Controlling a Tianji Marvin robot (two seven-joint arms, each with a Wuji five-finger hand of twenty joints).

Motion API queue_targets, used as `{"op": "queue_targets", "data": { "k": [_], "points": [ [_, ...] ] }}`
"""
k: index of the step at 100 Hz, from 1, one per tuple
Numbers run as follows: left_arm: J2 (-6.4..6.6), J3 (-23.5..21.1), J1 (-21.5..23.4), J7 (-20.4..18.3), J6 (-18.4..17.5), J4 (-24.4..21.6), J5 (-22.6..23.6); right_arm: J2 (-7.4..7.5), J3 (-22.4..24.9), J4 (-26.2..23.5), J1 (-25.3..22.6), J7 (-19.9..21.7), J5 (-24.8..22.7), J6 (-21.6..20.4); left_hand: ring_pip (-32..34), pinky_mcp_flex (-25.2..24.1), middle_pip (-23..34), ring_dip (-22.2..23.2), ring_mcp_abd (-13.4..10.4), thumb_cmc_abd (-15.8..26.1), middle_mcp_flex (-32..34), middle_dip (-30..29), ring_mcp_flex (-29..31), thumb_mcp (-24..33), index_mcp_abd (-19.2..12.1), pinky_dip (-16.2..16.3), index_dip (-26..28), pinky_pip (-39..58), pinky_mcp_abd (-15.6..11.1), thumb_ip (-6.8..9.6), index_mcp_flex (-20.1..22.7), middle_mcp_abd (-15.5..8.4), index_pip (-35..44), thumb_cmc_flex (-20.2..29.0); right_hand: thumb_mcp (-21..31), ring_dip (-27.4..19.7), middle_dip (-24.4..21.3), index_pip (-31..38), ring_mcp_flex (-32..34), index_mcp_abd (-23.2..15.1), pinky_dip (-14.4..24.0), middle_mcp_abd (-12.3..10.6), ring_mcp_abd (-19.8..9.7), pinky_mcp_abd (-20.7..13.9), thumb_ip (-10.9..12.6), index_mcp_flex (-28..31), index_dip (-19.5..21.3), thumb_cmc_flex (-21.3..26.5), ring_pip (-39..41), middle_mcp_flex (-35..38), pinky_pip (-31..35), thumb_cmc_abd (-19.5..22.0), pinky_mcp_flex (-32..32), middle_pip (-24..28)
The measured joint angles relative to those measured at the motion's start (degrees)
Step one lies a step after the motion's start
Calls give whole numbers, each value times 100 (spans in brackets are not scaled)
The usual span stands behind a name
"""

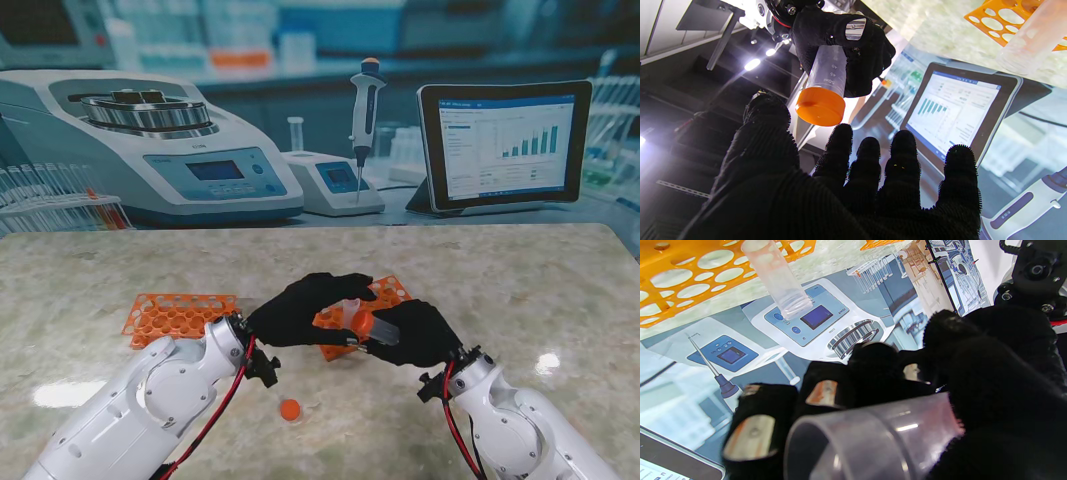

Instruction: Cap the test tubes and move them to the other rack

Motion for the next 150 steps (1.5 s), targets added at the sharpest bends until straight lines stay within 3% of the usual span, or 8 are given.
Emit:
{"op": "queue_targets", "data": {
  "k": [21,70,95,126,150],
  "points": [
    [-3,46,-28,93,36,17,148,0,3,0,0,0,0,0,20,0,60,1,-3,-275,-2,77,0,0,8,0,257,0,-1,0,-219,0,302,74,0,0,0,0,0,0,0,0,0,0,0,0,0,0,0,0,0,0,0,0],
    [-45,148,-128,238,68,130,299,-1,7,-1,-2,-1,0,4,133,83,134,121,-5,-375,-3,132,0,439,55,0,699,-1,-1,-16,-222,0,1227,283,0,0,0,0,0,0,0,0,0,0,0,0,0,0,0,0,0,0,0,0],
    [-52,198,-141,300,68,139,328,-1,18,-6,-5,-4,-1,9,201,85,202,201,-6,-258,9,147,114,345,-39,0,1107,18,-1,-56,-226,0,2342,734,0,0,0,0,0,5,0,0,0,0,0,0,3,0,0,0,0,0,0,0],
    [-80,256,-161,373,75,181,247,2,32,1,-3,-10,2,12,244,119,278,213,-7,-171,240,148,303,-117,-39,0,799,85,-1,-74,-363,0,2630,1251,0,0,0,8,0,6,0,0,0,0,0,0,11,0,0,0,0,0,0,0],
    [-106,244,-147,516,15,200,311,3,32,5,-2,-9,4,15,354,234,355,259,-14,-384,601,148,476,-188,-67,0,89,161,-1,-82,277,-143,2021,1464,0,0,0,9,0,7,0,0,0,0,0,0,12,0,0,0,0,0,0,0]
  ]
}}
